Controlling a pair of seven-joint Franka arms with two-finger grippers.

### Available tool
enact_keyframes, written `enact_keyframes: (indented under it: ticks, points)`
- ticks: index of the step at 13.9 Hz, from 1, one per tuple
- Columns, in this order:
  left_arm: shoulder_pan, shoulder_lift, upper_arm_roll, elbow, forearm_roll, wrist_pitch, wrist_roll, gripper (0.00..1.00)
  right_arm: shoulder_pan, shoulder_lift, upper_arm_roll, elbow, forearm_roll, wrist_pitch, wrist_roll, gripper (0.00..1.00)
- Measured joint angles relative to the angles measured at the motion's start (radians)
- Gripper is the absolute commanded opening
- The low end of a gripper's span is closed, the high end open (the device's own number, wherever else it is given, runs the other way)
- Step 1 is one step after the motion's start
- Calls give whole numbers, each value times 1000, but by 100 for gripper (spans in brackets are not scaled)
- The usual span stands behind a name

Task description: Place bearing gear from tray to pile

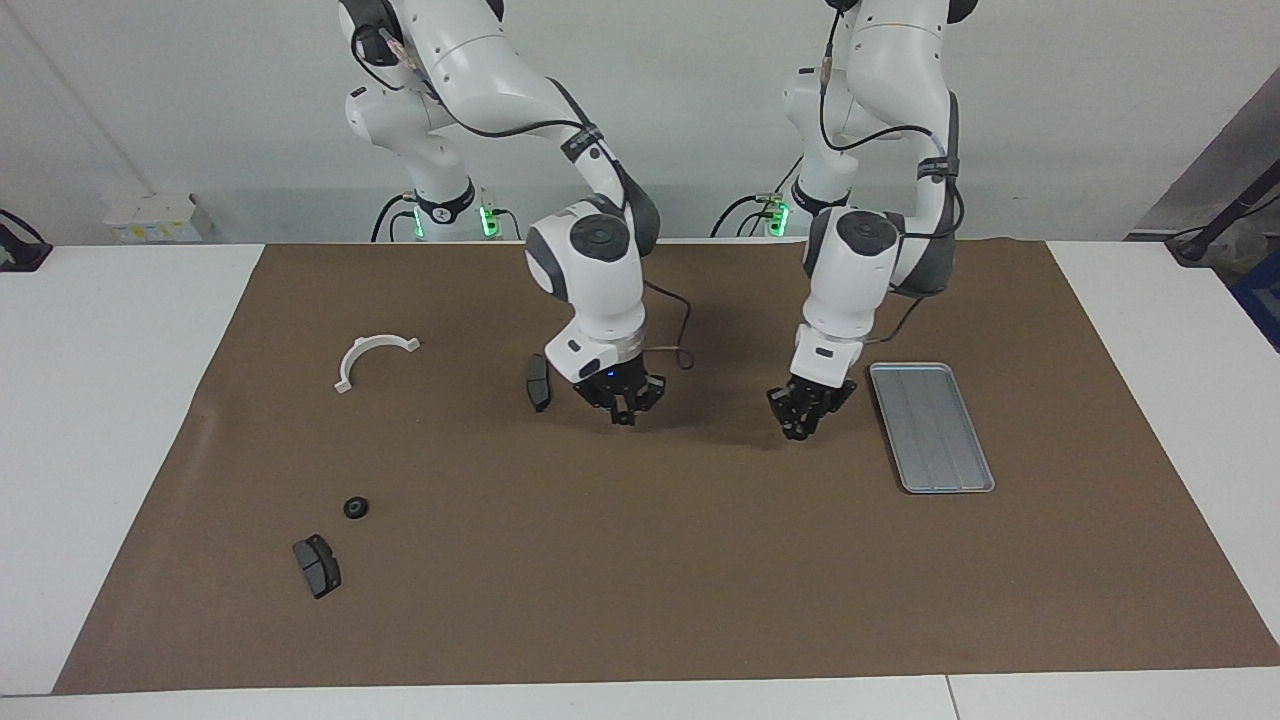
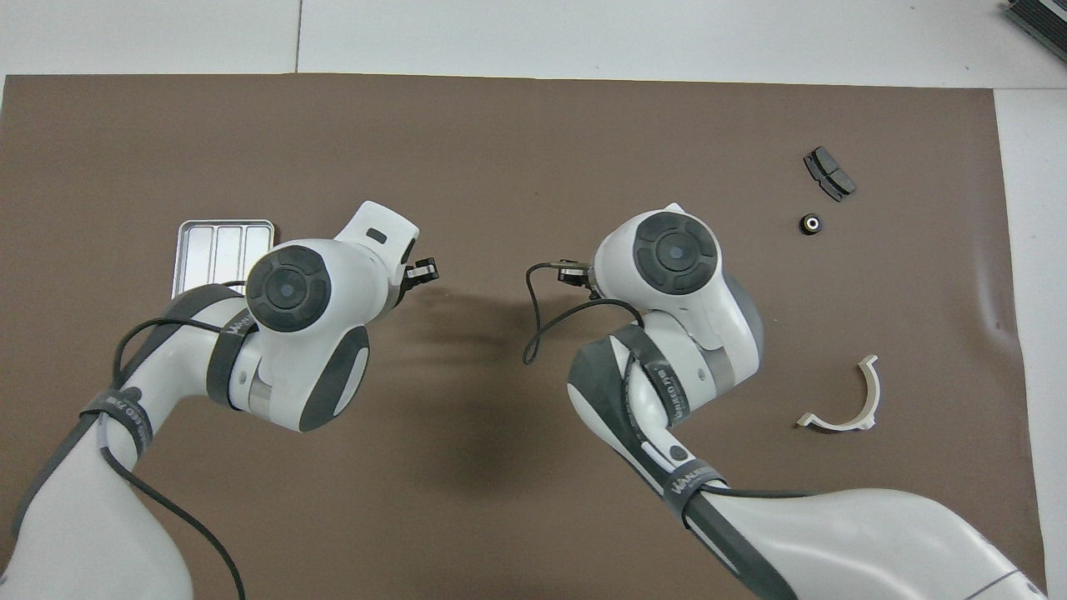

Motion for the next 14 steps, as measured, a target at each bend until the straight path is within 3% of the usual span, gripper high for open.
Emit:
enact_keyframes:
  ticks: [1, 2, 6, 8, 13, 14]
  points:
    - [-22, 0, 0, -5, 0, -3, 0, 87, -39, -25, 0, -29, 4, -27, -40, 0]
    - [-36, 0, 0, -11, 0, -4, -1, 99, -80, -43, 1, -52, 11, -49, -82, 0]
    - [-42, -3, 11, -9, 0, -26, -1, 100, -229, -79, 1, -127, 26, -62, -290, 0]
    - [-25, -7, 29, 41, 0, -104, 1, 100, -289, -88, 1, -158, 29, -54, -388, 0]
    - [160, -36, 41, 233, 1, -405, 199, 100, -375, -96, 1, -204, 30, -38, -519, 0]
    - [206, -45, 41, 249, 0, -444, 265, 100, -375, -96, 1, -215, 30, -28, -520, 5]
